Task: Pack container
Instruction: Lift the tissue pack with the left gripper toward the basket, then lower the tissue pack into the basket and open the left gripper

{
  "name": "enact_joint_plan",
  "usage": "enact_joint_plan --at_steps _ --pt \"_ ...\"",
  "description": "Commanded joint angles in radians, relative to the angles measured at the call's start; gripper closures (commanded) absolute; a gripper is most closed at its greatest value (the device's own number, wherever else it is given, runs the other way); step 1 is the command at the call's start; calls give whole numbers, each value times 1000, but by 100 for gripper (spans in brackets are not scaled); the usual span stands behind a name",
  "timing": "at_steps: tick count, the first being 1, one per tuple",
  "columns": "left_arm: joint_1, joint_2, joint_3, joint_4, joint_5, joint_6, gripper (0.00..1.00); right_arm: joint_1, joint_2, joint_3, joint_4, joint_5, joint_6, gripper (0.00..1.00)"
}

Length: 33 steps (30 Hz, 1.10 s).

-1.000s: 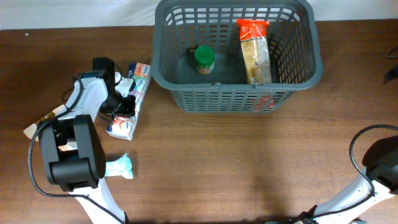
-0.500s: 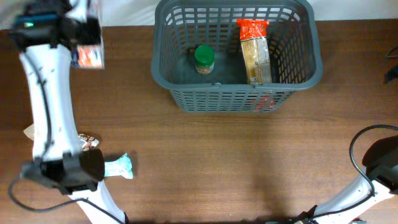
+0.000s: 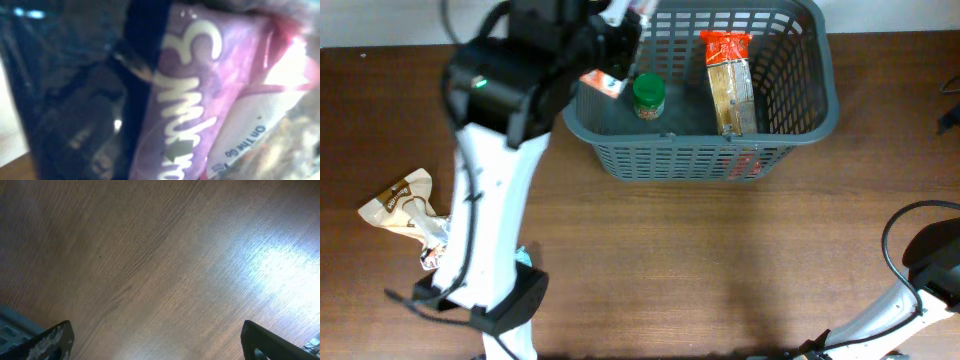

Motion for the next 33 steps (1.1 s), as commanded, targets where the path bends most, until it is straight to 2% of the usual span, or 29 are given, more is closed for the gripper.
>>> enact_joint_plan --at_steps 1,10,18,33 --pt "4 53 1 21 -2 14 98 0 -2 -4 3 -2 9 1" --pt "6 241 1 25 190 59 98 0 -2 -4 3 -2 9 1" --pt "0 357 1 11 196 67 98 0 -2 -4 3 -2 9 1" --pt "-6 438 -1 -50 196 66 98 0 -2 -4 3 -2 9 1"
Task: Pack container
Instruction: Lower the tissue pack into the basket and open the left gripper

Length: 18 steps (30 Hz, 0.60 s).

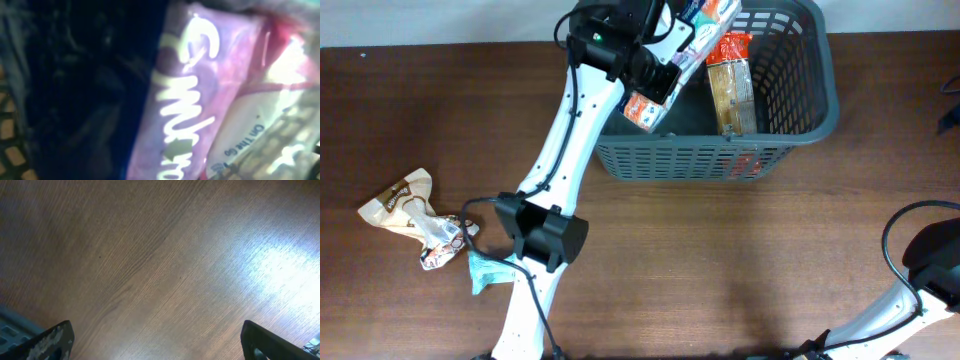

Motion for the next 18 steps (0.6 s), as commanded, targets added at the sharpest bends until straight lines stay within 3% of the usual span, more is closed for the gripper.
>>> enact_joint_plan --at_steps 1,4,9,12,15,18 --pt "-6 21 5 0 23 14 98 0 -2 -4 3 -2 9 1" --pt "-6 27 5 -1 23 14 97 0 -2 -4 3 -2 9 1" --pt "-6 33 5 -2 23 14 76 0 -2 -4 3 -2 9 1" --pt "-6 33 5 -2 23 14 47 0 -2 -4 3 -2 9 1" --pt "-6 33 5 -2 22 14 31 0 -2 -4 3 -2 9 1" --pt "-6 32 5 -1 21 14 23 0 -2 -4 3 -2 9 1"
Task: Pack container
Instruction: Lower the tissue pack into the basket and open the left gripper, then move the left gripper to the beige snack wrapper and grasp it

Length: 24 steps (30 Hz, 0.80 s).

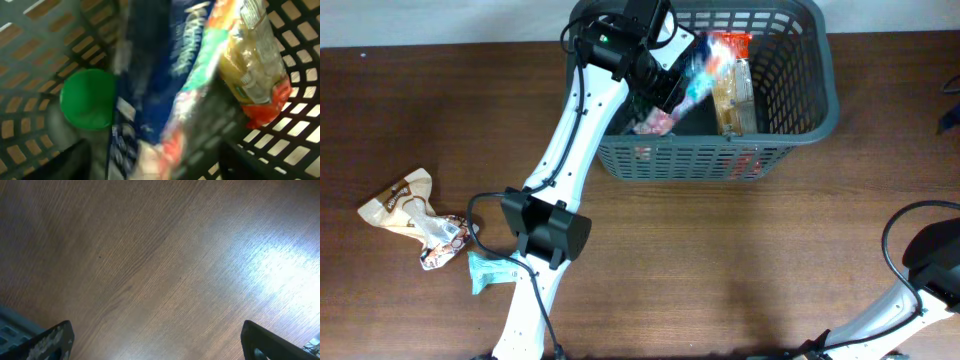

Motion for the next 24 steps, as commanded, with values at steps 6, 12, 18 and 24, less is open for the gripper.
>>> enact_joint_plan --at_steps 6,12,18,24 --pt "-4 -18 6 -2 -8 5 17 0 -2 -4 3 -2 9 1" --pt "23 -167 82 -6 -54 -2 4 0 -2 -4 3 -2 9 1" --pt "107 -402 138 -55 -209 -72 0 0 -2 -4 3 -2 9 1" --pt "269 -550 138 -195 -253 -247 0 0 -2 -4 3 -2 9 1"
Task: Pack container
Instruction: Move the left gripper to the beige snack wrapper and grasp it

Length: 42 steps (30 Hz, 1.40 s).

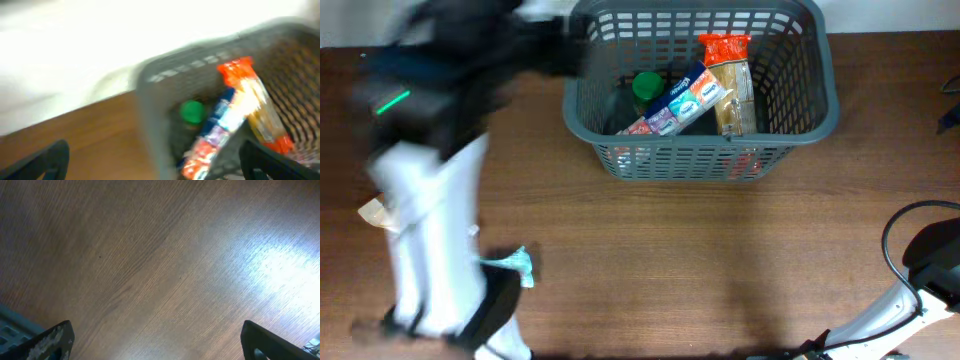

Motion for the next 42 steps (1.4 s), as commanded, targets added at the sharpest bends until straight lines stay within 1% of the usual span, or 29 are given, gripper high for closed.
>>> enact_joint_plan --at_steps 1,4,8,9,11,15,17,19,23,25,27,29,33,37,40,42 --pt "104 -60 -3 -77 -53 -172 0 0 -2 -4 3 -2 9 1" --pt "188 -94 -3 -125 -59 -251 0 0 -2 -4 3 -2 9 1" --pt "289 -109 -5 -201 -179 -465 0 0 -2 -4 3 -2 9 1" --pt "310 -111 -14 -201 -172 -472 0 0 -2 -4 3 -2 9 1" --pt "352 -112 -34 -201 -173 -548 0 0 -2 -4 3 -2 9 1" --pt "418 -112 -106 -201 -175 -570 1 0 -2 -4 3 -2 9 1" --pt "454 -121 -183 -201 -177 -570 0 0 -2 -4 3 -2 9 1" --pt "492 -140 -301 -201 -175 -583 0 0 -2 -4 3 -2 9 1" --pt "583 -209 -625 -201 -182 -682 1 0 -2 -4 3 -2 9 1" --pt "627 -231 -769 -192 -231 -720 1 0 -2 -4 3 -2 9 1" --pt "669 -242 -890 -145 -261 -706 1 0 -2 -4 3 -2 9 1" --pt "702 -244 -991 -71 -250 -632 1 0 -2 -4 3 -2 9 1" --pt "750 -244 -1176 68 -171 -505 1 0 -2 -4 3 -2 9 1" --pt "792 -244 -1340 205 -119 -424 1 0 -2 -4 3 -2 9 1" --pt "830 -244 -1442 312 -42 -340 1 0 -2 -4 3 -2 9 1" --pt "845 -244 -1494 370 -25 -316 1 0 -2 -4 3 -2 9 1"
